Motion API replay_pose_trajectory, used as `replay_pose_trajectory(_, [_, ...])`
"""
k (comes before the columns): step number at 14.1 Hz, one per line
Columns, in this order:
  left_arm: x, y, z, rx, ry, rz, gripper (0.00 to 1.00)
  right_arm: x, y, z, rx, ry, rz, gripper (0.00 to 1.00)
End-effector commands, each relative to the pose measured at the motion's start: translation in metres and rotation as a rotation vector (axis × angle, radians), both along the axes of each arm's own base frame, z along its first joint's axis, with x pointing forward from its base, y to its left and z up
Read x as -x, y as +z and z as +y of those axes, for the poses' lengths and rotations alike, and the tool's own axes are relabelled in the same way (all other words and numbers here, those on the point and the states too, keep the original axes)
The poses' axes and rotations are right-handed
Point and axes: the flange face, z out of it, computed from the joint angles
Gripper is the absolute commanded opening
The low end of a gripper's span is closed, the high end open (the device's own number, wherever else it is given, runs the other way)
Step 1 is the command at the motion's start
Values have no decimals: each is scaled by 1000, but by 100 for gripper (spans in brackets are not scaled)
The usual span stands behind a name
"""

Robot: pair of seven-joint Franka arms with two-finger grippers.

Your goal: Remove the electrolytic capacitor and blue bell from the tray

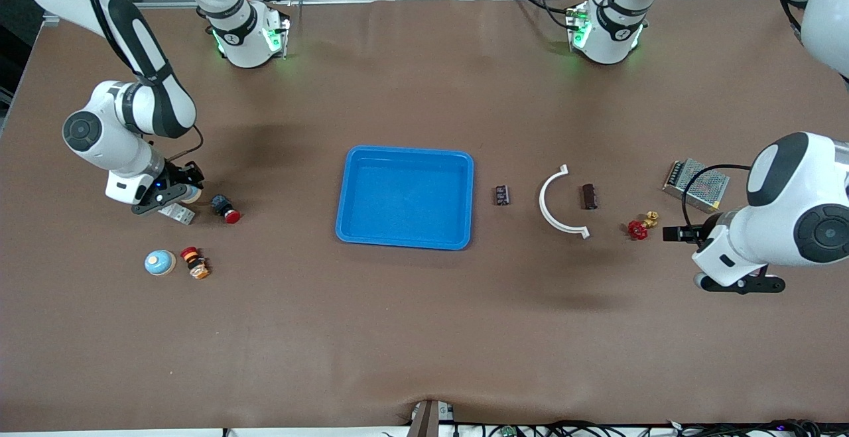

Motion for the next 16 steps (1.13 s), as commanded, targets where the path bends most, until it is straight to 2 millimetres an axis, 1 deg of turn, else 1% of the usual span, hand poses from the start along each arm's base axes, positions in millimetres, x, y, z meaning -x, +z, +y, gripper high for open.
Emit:
replay_pose_trajectory(1, [3,48,12,-17,14,-20,100,5,-1,-13,0,25,-3,28])
replay_pose_trajectory(3, [8,84,33,37,47,-74,100,11,-5,-12,-4,23,8,28])
replay_pose_trajectory(5, [18,114,45,94,34,-102,100,14,-7,-11,-5,23,13,28])
replay_pose_trajectory(6, [21,127,44,113,41,-120,100,14,-7,-10,-5,25,13,28])
replay_pose_trajectory(7, [26,144,38,124,49,-145,100,18,-9,-10,-8,23,20,28])
replay_pose_trajectory(8, [32,158,36,135,60,-164,100,20,-10,-9,-9,23,23,28])
replay_pose_trajectory(9, [40,179,32,153,74,-191,100,20,-10,-10,-9,21,25,28])
replay_pose_trajectory(10, [52,198,31,177,79,-203,100,23,-12,-9,-10,21,30,28])
replay_pose_trajectory(11, [68,220,33,211,80,-209,100,25,-11,-8,-11,23,30,28])
replay_pose_trajectory(13, [91,251,18,247,62,-216,100,35,-14,-5,-16,21,45,28])
replay_pose_trajectory(15, [113,274,6,248,47,-211,100,37,-15,-5,-16,20,40,28])
replay_pose_trajectory(16, [122,284,5,244,34,-210,100,37,-15,-6,-17,18,42,29])
